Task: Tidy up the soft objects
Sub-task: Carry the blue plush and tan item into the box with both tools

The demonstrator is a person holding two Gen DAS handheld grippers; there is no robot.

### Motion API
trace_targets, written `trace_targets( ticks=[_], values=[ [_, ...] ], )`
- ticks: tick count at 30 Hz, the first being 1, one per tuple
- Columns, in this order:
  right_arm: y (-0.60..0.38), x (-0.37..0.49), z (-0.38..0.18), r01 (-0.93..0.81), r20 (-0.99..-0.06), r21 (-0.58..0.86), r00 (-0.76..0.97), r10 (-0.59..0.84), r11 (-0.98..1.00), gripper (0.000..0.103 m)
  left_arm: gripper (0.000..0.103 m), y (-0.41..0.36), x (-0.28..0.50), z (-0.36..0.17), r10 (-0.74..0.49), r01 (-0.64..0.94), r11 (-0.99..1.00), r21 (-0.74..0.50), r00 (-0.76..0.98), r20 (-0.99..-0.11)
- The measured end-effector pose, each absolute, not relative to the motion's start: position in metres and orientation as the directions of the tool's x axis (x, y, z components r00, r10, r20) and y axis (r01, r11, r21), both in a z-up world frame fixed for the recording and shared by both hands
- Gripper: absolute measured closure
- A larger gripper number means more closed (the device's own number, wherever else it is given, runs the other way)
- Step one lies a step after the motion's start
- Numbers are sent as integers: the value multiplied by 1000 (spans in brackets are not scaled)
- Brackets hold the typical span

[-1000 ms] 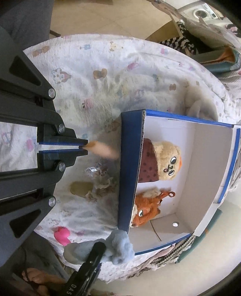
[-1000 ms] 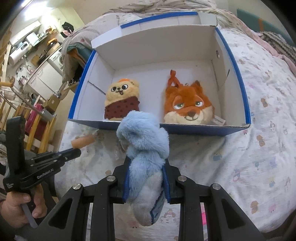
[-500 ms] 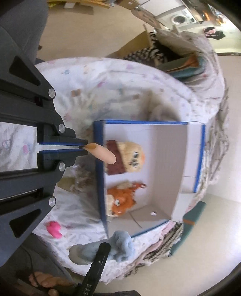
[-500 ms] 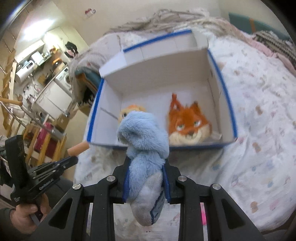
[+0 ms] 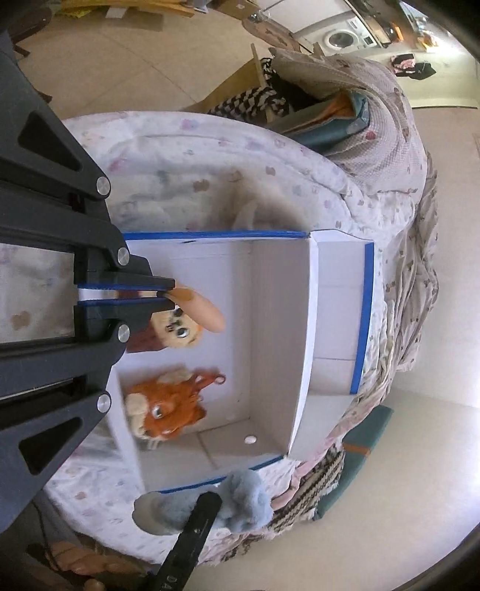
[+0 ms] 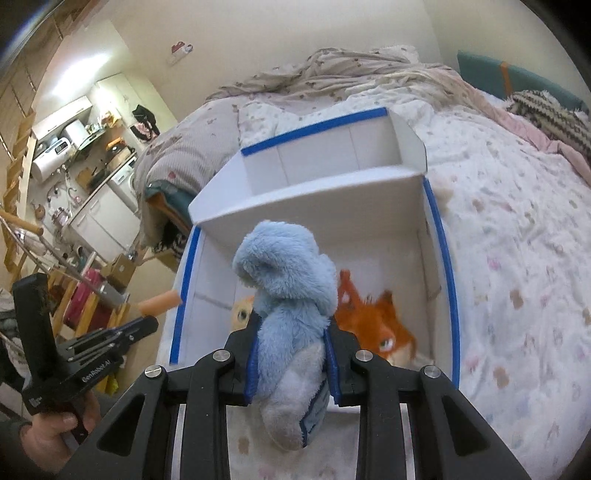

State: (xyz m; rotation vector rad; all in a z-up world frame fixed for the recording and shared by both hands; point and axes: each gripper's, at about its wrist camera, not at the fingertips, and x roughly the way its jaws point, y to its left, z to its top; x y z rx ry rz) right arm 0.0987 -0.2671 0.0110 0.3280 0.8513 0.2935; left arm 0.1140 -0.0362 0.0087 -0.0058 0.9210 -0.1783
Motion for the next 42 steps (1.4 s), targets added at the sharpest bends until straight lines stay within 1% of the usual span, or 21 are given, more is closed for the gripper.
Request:
trace_targets(
  ticks=[5, 9, 12, 14, 17, 23, 26, 31, 32, 34, 36, 37, 38, 39, 40, 42],
  values=[
    [-268, 127, -1, -114, -683, 400, 624, 379, 909, 73, 100, -45, 143, -5, -152, 133, 987, -91, 585, -796],
    [-271, 144, -32, -76, -709, 424, 591, 383, 902, 73, 100, -53, 158, -18, -135, 128, 989, -73, 593, -793],
    [-266, 150, -51, -52, -748, 400, 558, 359, 915, 73, 100, -56, 164, -27, -108, 124, 991, -41, 607, -787],
    [-258, 153, -55, -72, -760, 375, 547, 351, 924, 72, 100, -58, 170, -37, -74, 120, 993, 1, 615, -785],
    [-247, 154, -60, -101, -774, 337, 536, 336, 936, 72, 100, -54, 178, -50, -75, 102, 995, -17, 593, -802],
    [-247, 162, -76, -105, -804, 323, 493, 331, 941, 71, 100, -59, 178, -56, -46, 117, 993, 32, 612, -790],
    [-248, 163, -84, -88, -820, 330, 467, 332, 940, 70, 99, -64, 176, -58, -13, 119, 990, 77, 617, -786],
    [-250, 165, -94, -59, -837, 328, 446, 319, 943, 67, 99, -68, 175, -64, -17, 136, 988, 79, 596, -803],
    [-251, 165, -95, -55, -837, 328, 446, 317, 943, 66, 99, -68, 175, -65, -19, 138, 987, 78, 592, -806],
    [-251, 166, -94, -51, -833, 334, 452, 320, 941, 58, 99, -68, 175, -67, -20, 139, 987, 76, 587, -809],
    [-251, 167, -92, -48, -825, 341, 464, 323, 939, 58, 99, -69, 174, -68, -15, 138, 987, 81, 584, -812],
    [-252, 167, -91, -48, -819, 353, 467, 334, 934, 54, 99, -69, 174, -69, -13, 138, 987, 83, 582, -813],
    [-253, 166, -90, -46, -813, 367, 469, 344, 929, 44, 99, -69, 174, -70, -13, 139, 987, 83, 579, -815],
    [-255, 166, -88, -41, -807, 378, 475, 351, 925, 39, 99, -69, 174, -70, -14, 141, 987, 83, 577, -817],
    [-255, 166, -86, -40, -799, 387, 485, 356, 921, 35, 99, -70, 173, -71, -13, 143, 986, 84, 574, -819],
    [-256, 165, -81, -50, -781, 399, 505, 367, 916, 35, 99, -72, 171, -71, -15, 150, 985, 88, 577, -817]
  ],
)
